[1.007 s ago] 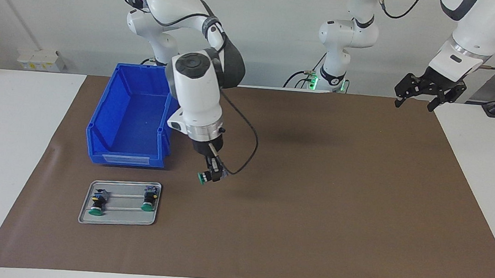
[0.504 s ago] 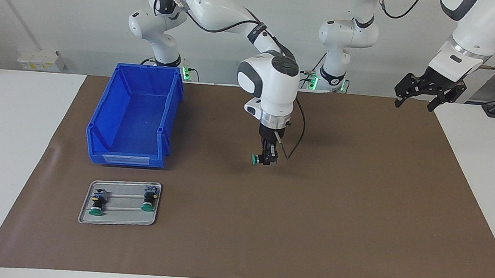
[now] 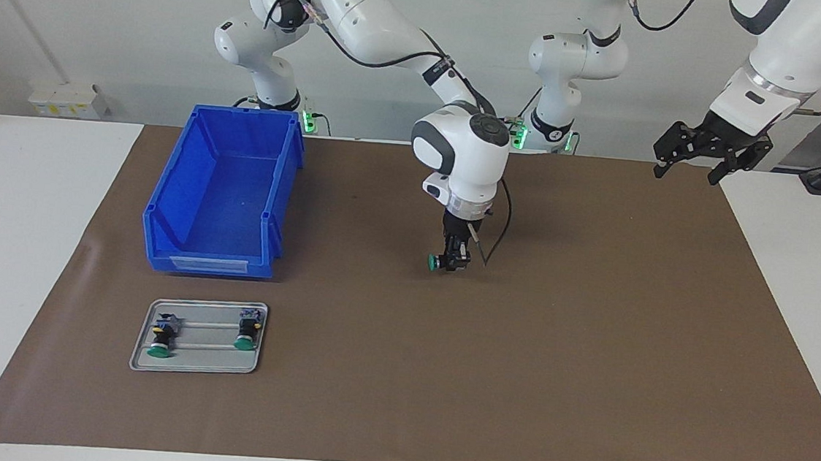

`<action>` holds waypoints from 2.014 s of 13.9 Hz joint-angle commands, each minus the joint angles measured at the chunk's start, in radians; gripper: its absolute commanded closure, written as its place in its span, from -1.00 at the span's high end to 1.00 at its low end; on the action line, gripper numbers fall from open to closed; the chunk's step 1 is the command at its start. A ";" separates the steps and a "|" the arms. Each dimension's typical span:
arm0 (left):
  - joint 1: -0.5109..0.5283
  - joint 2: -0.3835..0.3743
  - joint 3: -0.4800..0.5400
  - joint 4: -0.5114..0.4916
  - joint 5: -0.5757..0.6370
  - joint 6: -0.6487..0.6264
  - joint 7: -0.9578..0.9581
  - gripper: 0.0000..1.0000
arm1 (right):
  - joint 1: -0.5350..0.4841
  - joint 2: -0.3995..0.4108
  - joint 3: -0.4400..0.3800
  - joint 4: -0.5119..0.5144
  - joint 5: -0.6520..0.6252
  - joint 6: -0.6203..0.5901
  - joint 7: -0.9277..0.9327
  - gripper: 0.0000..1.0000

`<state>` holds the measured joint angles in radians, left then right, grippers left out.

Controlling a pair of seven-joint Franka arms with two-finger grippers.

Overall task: Place and press button with both arms
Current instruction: 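Carry the button to the table center and release it, then retract the right gripper while the left gripper reaches the button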

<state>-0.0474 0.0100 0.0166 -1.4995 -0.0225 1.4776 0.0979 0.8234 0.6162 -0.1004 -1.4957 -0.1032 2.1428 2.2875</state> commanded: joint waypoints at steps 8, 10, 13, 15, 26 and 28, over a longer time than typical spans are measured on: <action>-0.034 -0.018 -0.007 -0.047 0.013 0.177 0.052 1.00 | 0.016 -0.036 0.001 -0.063 -0.087 0.051 0.029 1.00; -0.034 -0.021 -0.009 -0.060 0.013 0.170 0.116 1.00 | 0.005 -0.061 0.001 -0.060 -0.113 0.052 -0.041 1.00; -0.051 -0.015 -0.010 -0.068 0.012 0.181 0.262 1.00 | -0.073 -0.186 -0.001 -0.081 -0.101 0.028 -0.245 1.00; -0.071 -0.004 -0.010 -0.068 0.012 0.202 0.363 1.00 | -0.131 -0.251 -0.001 -0.083 -0.084 -0.015 -0.408 1.00; -0.055 0.133 -0.291 -0.264 -0.054 0.521 0.690 1.00 | -0.576 -0.492 -0.001 -0.081 0.102 -0.251 -1.471 1.00; -0.055 0.125 -0.348 -0.353 -0.054 0.610 0.701 1.00 | -0.633 -0.523 -0.002 -0.080 0.102 -0.311 -1.635 1.00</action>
<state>-0.1236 0.1644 -0.2864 -1.7548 -0.0642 2.0026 0.7497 0.2382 0.1408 -0.1174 -1.5432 -0.0197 1.8666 0.7849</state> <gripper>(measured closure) 0.000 0.000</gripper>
